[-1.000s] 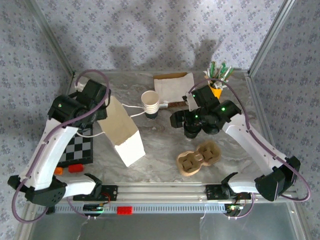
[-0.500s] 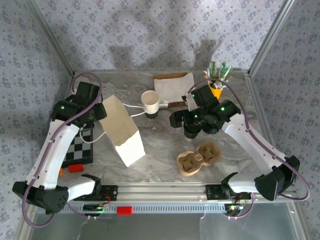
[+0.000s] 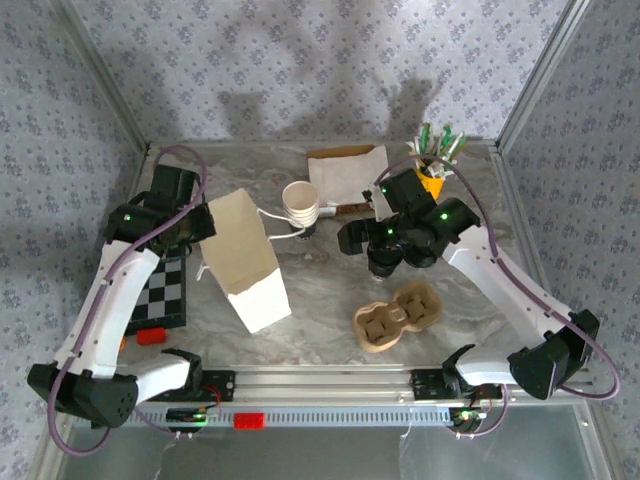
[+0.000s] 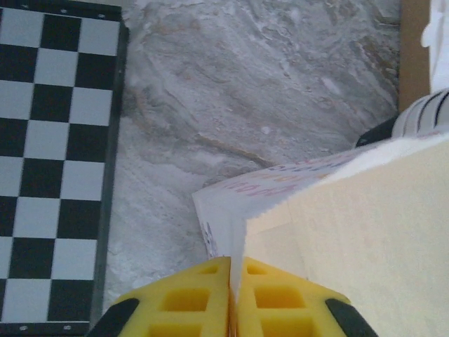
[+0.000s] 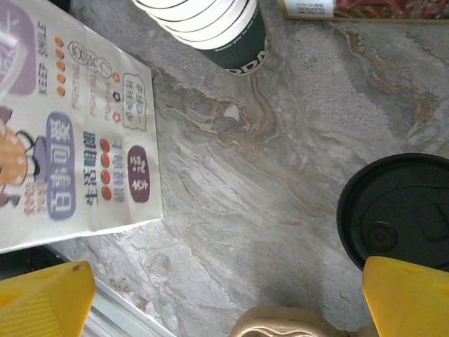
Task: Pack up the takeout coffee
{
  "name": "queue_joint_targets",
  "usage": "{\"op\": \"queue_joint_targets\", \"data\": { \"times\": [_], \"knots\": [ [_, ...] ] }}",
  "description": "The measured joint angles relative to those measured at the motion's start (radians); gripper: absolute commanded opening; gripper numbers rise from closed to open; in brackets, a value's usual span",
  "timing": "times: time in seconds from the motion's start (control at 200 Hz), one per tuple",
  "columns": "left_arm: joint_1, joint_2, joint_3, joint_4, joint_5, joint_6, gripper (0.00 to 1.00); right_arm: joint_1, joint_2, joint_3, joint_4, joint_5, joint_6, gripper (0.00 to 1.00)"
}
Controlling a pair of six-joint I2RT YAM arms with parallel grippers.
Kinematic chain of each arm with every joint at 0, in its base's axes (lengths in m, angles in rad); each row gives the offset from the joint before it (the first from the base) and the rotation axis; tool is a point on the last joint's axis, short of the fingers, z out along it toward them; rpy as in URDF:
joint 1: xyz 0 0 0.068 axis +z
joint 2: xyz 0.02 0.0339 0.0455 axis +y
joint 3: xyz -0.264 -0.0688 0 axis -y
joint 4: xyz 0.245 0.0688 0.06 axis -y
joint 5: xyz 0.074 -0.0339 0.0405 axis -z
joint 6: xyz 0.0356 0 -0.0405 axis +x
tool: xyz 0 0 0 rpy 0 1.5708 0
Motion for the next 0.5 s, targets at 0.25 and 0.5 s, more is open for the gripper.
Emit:
{"op": "queue_joint_targets", "data": {
  "times": [0.25,0.5],
  "knots": [
    [0.006,0.070,0.027,0.015,0.137,0.125,0.03,0.001,0.000,0.003,-0.050,0.040,0.021,1.00],
    [0.006,0.113,0.050,0.062,0.219,0.190,0.02,-0.009,-0.010,0.003,-0.071,0.076,0.031,0.99]
  ]
}}
